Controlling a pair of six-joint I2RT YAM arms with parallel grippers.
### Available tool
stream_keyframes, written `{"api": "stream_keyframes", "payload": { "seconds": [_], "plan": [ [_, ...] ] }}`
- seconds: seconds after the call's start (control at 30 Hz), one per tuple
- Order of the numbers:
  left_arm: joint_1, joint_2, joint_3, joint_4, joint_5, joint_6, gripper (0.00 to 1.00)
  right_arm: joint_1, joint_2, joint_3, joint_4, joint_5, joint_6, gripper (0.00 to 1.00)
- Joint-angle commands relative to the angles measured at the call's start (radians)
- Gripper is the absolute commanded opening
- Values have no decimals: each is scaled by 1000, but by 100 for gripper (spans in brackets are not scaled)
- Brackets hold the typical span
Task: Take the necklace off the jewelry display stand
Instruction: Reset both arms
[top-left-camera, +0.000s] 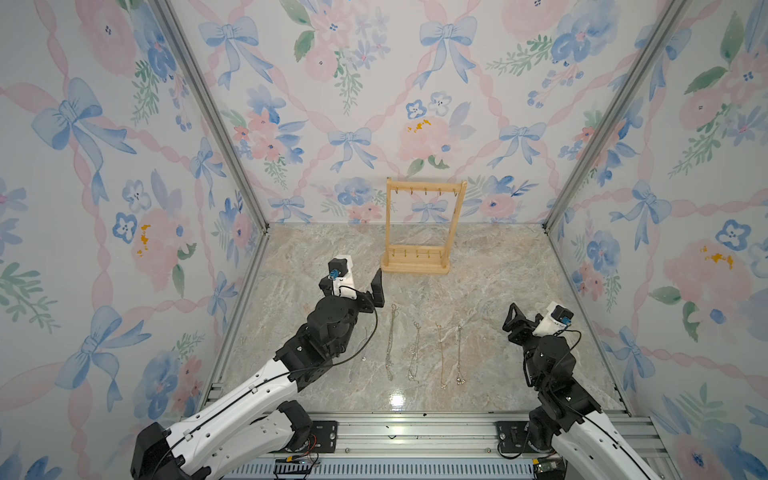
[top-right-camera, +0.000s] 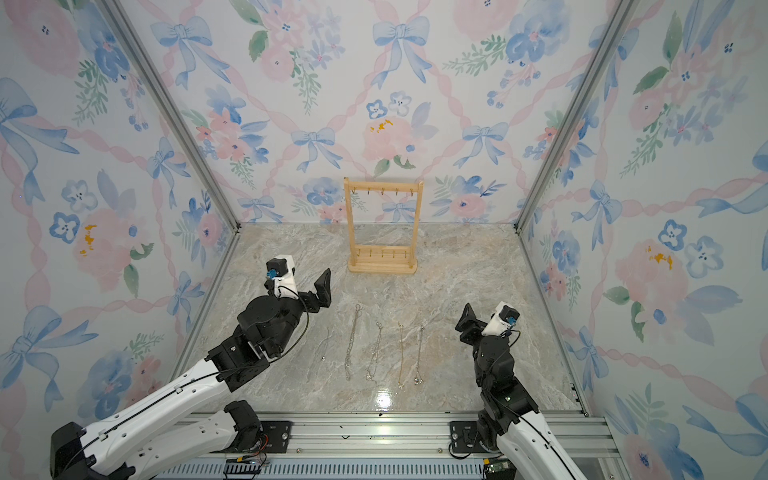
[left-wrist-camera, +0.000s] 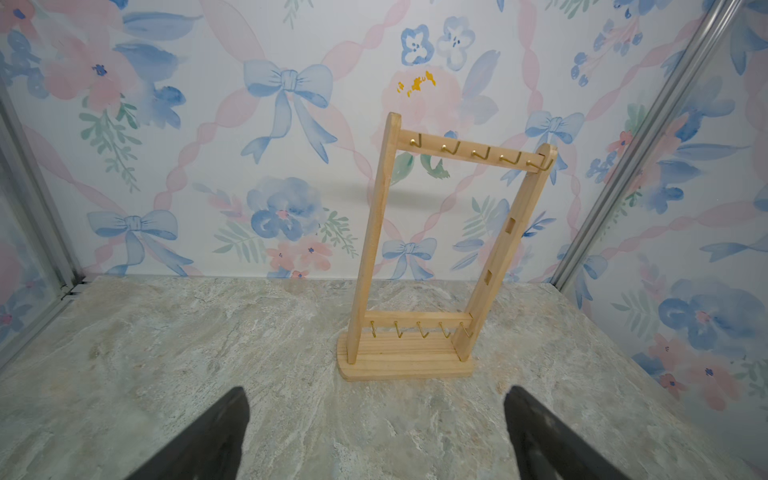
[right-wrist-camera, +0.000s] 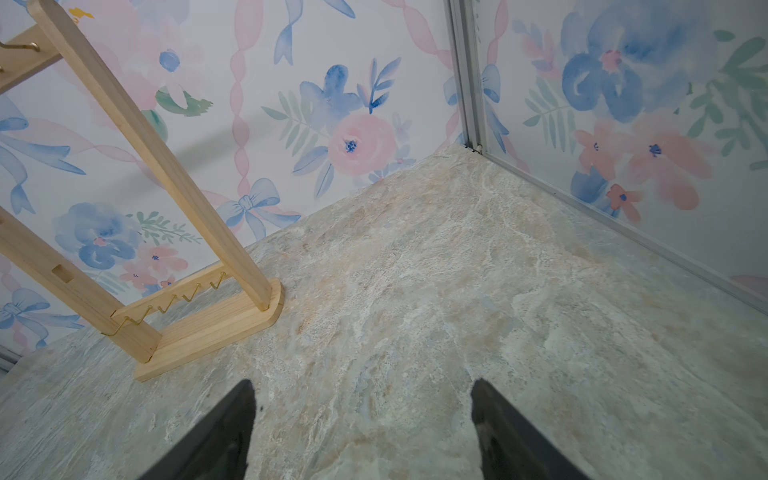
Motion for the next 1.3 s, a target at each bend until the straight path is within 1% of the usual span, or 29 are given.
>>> {"api": "stream_keyframes", "payload": {
  "seconds": [0.0,0.03,0.07,0.13,0.17,0.2,0.27,0.37,0.47,0.53,0.63,0.7,0.77,0.9,1.0,1.1,1.17,1.23,1.27],
  "plan": [
    [105,42,77,-18,78,0,98,-43,95,108,-21,7,-14,89],
    [146,61,94,-20,114,-11,98,-61,138,127,-5,-1,-13,97],
    [181,78,106,-20,147,-19,98,-81,179,143,14,-18,-17,99],
    [261,123,127,-18,238,-30,98,-135,279,188,41,-54,-7,99],
    [291,145,134,-18,266,-33,98,-163,321,206,55,-73,-1,99],
    [324,171,138,-16,292,-37,98,-197,375,228,75,-103,6,99],
    [376,210,129,-2,307,-38,98,-253,474,265,109,-144,4,99],
    [442,256,49,107,322,26,98,-314,603,316,128,-130,-9,99],
    [499,273,-113,308,352,103,98,-359,667,298,206,-121,-52,99],
    [555,298,-181,383,379,79,98,-382,677,258,275,-123,-82,99],
    [619,356,-199,431,412,43,98,-406,670,209,362,-131,-130,99],
    [649,394,-198,447,422,29,98,-406,670,180,442,-151,-197,99],
    [673,421,-208,461,430,18,98,-404,679,157,496,-163,-234,99],
    [677,445,-269,552,386,94,98,-389,750,179,481,-167,-302,99],
    [684,473,-299,603,350,130,98,-345,824,172,565,-169,-398,99],
    [697,510,-325,669,378,130,98,-322,910,172,648,-227,-434,99],
    [701,536,-331,702,392,138,98,-305,925,207,600,-242,-453,99],
    [702,562,-334,719,411,142,98,-298,941,205,626,-251,-446,99],
    [702,569,-342,733,422,146,98,-300,959,182,695,-275,-446,99]
  ]
}}
